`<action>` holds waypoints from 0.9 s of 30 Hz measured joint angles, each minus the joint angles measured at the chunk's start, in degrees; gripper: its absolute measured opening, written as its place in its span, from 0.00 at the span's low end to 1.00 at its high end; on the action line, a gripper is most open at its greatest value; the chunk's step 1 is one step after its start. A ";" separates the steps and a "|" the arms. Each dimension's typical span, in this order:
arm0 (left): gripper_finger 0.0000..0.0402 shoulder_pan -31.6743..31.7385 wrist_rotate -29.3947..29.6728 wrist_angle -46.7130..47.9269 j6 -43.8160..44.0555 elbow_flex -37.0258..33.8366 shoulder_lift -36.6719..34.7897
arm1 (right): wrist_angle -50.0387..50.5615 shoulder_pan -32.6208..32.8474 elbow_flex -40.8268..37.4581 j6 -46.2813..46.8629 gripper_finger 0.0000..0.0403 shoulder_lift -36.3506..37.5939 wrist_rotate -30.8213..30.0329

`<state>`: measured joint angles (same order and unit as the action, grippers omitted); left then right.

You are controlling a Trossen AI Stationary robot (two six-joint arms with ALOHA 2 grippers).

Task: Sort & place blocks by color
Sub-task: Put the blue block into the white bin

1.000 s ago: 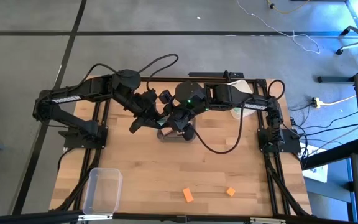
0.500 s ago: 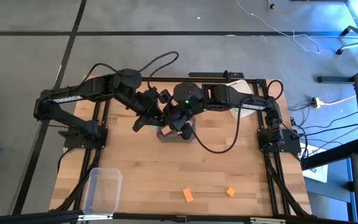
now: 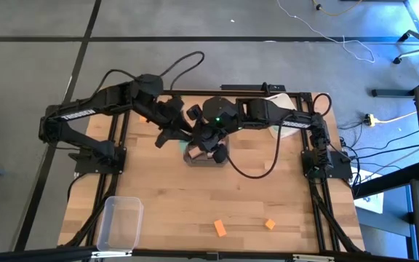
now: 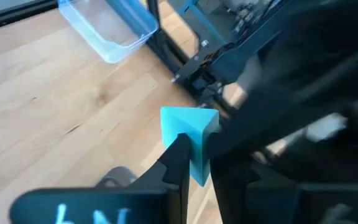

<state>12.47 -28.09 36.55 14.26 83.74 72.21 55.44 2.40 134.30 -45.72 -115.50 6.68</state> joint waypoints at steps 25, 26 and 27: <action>0.39 6.45 8.18 11.71 -8.37 0.00 -6.05 | 9.85 -2.05 -0.03 6.31 0.13 0.07 -15.38; 0.39 6.45 8.39 11.89 -8.48 -0.03 -5.92 | 10.14 -2.45 -0.03 7.21 0.13 0.07 -15.60; 0.39 6.45 8.51 12.06 -8.49 -0.09 -5.89 | 10.43 -2.88 -0.03 8.18 0.13 0.09 -15.69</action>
<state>18.92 -19.58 48.61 5.78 83.66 66.32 65.87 -0.48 134.28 -37.54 -115.42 -9.02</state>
